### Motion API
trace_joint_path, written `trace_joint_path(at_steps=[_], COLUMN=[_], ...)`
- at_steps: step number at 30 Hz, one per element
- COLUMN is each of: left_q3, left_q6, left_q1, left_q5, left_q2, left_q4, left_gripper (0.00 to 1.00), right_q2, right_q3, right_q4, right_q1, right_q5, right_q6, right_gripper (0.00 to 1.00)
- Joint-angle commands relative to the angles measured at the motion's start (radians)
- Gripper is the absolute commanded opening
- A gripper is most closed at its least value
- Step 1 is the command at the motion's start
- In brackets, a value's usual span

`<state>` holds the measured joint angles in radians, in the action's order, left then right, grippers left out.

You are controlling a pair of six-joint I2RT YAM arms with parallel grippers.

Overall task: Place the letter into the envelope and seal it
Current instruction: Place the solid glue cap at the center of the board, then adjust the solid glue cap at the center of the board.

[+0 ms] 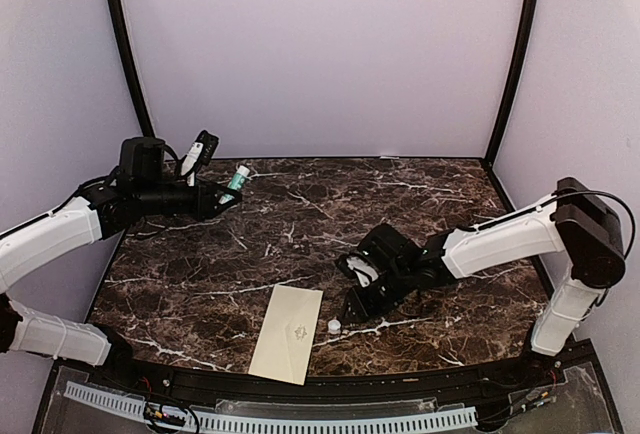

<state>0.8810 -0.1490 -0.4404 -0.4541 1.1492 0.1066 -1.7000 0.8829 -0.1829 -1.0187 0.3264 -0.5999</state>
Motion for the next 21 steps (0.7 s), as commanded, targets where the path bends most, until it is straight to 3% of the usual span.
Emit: trace_joint_path(at_steps=[1,21], left_q3=[-0.008,-0.007], left_q6=[0.015,0.014], left_q1=[0.003,0.003], left_q5=[-0.016,-0.021], left_q2=[-0.022,-0.023], left_q4=[0.000,0.001], left_gripper=[0.00,0.00], right_q2=[-0.027,-0.078], right_q3=[0.054,0.092], right_q4=[-0.002,-0.042], right_q1=[-0.019,-0.057], right_q5=[-0.035,-0.062], right_q6=[0.006,0.018], right_gripper=[0.26,0.18])
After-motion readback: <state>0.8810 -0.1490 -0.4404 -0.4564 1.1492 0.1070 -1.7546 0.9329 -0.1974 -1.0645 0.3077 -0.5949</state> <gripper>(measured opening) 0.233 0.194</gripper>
